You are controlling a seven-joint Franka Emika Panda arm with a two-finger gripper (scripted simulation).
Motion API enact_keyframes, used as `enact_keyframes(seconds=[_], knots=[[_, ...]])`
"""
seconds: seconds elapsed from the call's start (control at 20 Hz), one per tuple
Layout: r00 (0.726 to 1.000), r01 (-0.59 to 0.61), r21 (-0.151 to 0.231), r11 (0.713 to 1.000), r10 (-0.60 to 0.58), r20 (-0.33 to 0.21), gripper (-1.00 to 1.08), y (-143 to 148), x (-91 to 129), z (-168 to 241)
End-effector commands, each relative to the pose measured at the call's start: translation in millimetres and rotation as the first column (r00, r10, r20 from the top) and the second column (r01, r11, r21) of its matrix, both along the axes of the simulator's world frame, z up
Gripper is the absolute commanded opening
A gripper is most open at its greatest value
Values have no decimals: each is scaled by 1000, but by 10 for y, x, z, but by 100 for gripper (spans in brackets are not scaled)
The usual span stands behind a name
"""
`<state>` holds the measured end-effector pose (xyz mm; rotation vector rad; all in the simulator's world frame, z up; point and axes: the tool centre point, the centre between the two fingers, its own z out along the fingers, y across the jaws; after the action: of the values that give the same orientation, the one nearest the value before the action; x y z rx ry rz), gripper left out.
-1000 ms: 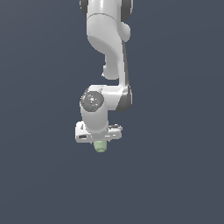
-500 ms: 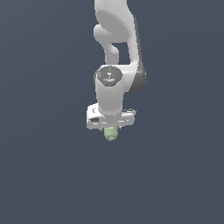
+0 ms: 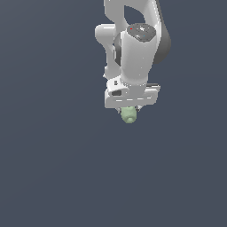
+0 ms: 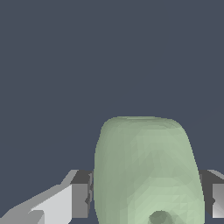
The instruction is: Pick up the object and move it to a goal position.
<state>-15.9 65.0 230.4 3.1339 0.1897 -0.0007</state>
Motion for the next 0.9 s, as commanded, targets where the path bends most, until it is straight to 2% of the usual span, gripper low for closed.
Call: enact_keyframes(seconds=[0.0,0.55,0.85], knots=[[1000,0,-1,1000,0,0,-100,188,-133,234],[1000,0,-2,1000,0,0,-100,1004,-661,1241],[1000,0,0,1000,0,1,-100,1370,-875,1688]])
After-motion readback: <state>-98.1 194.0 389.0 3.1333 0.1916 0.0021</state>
